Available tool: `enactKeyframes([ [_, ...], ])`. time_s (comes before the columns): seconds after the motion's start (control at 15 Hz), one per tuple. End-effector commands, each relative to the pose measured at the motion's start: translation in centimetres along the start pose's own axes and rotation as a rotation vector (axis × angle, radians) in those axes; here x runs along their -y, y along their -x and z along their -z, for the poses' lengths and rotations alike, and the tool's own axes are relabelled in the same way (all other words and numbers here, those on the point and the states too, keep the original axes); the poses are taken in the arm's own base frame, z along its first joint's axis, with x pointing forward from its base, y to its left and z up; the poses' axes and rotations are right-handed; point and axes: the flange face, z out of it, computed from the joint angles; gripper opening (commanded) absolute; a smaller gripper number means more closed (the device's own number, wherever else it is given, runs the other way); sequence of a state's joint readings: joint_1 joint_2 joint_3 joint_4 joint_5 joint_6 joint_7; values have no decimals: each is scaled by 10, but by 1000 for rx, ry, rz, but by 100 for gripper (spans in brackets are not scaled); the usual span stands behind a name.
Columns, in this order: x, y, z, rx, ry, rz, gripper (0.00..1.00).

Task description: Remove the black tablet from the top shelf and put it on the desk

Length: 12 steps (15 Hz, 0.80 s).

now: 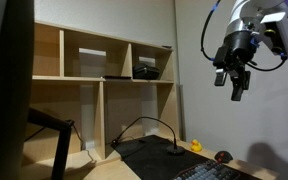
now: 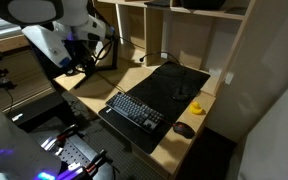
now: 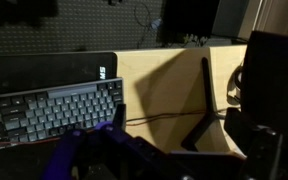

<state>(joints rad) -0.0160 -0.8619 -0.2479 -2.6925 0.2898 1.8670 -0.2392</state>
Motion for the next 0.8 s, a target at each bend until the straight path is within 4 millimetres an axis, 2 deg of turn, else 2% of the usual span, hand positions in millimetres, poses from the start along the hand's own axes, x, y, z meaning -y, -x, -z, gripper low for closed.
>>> enactKeyframes([
  [0.0,63,-14,33,-146,-108,-87,100],
  [0.07,11,-8,5,-78,-70,-60,100],
  [0.2,49,-15,25,-127,-96,-76,100],
  [0.27,61,-15,32,-140,-92,-76,100],
  [0.33,64,-14,32,-189,-76,-83,100],
  [0.4,63,-14,30,-227,-151,-122,100],
  [0.47,79,-58,10,-259,-195,-183,100],
  [0.6,94,-83,5,-342,-289,-258,100],
  [0.73,106,-114,-14,-400,-368,-348,100],
])
